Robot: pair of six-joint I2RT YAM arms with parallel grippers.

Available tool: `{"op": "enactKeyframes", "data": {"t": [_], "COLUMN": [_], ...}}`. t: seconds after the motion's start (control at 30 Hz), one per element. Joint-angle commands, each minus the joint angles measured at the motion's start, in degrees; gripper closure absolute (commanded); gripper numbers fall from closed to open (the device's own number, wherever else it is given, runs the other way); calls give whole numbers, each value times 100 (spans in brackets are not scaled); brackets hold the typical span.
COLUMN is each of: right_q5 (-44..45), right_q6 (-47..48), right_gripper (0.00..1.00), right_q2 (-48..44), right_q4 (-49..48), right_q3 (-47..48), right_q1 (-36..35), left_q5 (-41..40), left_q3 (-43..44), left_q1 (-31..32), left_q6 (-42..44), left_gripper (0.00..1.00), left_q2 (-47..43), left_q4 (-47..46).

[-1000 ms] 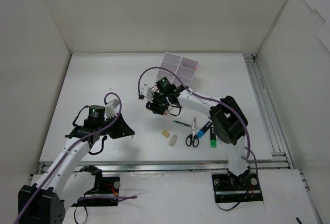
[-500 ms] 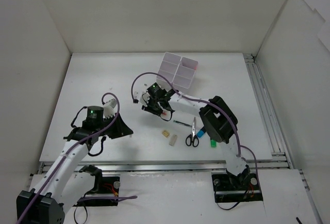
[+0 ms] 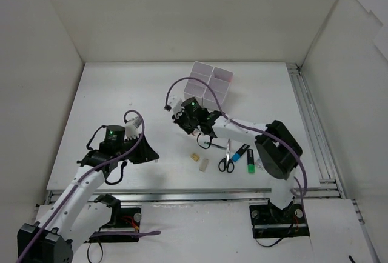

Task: Sort the stationery into containers
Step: Pick up the pen from the center of the board, then close the pen cap on the pen.

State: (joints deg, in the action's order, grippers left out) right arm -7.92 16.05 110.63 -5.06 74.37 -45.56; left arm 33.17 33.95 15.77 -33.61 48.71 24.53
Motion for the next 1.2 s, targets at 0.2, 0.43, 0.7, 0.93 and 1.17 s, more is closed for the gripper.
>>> {"op": "enactKeyframes", "data": {"t": [0.2, 0.43, 0.7, 0.93, 1.17], "right_q5": [599, 107, 133, 45, 10], "right_q6": [-4298, -5586, -6219, -6193, -5808], "right_gripper": [100, 100, 100, 100, 100], "right_q2": [-2888, -3837, -4128, -4225, -4330], "right_q4": [-3535, -5468, -6550, -6648, -6657], "right_q3": [-1966, -3226, -3982, -4097, -4211], "right_q1": [336, 408, 372, 320, 188], "left_q5": [399, 1542, 1913, 1948, 1834], "left_q3": [612, 507, 559, 709, 577], "left_q1": [927, 1112, 1227, 1227, 1227], "left_q6": [547, 917, 1365, 1339, 1295], "left_gripper": [100, 100, 100, 100, 100], "left_q2": [428, 640, 885, 1071, 755], "left_q4": [-1556, -3005, -3807, -3842, -4079]}}
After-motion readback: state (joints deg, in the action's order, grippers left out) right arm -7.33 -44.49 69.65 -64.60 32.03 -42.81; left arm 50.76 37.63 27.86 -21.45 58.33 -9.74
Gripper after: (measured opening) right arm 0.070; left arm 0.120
